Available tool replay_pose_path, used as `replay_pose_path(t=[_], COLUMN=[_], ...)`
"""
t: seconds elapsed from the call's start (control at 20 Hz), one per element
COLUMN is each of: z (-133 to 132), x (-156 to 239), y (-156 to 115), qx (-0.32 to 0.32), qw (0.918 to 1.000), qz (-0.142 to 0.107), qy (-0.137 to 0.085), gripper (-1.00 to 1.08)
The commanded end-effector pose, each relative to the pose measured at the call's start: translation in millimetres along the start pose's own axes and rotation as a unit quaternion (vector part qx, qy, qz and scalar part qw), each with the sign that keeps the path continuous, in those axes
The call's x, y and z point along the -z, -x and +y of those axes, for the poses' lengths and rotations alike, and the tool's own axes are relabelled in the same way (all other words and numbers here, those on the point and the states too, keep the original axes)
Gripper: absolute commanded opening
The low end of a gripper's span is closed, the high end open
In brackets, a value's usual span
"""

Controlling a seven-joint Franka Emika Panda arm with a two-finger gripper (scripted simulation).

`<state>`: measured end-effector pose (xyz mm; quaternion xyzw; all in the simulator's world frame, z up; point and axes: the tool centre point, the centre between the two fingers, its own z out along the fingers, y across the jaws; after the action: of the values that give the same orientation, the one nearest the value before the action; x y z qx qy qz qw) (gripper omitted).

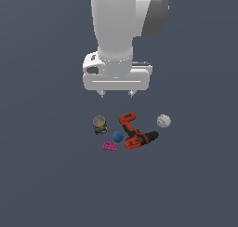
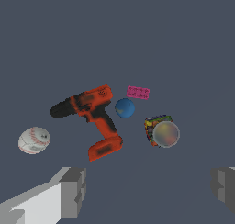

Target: Pick up a designated object from a clutter of objects.

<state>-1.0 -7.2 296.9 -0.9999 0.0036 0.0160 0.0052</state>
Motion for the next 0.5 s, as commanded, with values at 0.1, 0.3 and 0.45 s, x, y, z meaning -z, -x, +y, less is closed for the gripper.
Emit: replay_pose_path(t=[0.1, 0.3, 0.45], z=[0.1, 0.5, 0.4], x=[-0.2, -0.9, -0.4], y=[-0.2, -0.9, -0.7], qx=[0.0, 0.0, -0.003], qw=[1.0, 1.0, 0.9999], qz=[0.001, 0.005, 0.007], qy=[-0.001, -0.007, -0.011], gripper=[1.0, 1.0, 1.0])
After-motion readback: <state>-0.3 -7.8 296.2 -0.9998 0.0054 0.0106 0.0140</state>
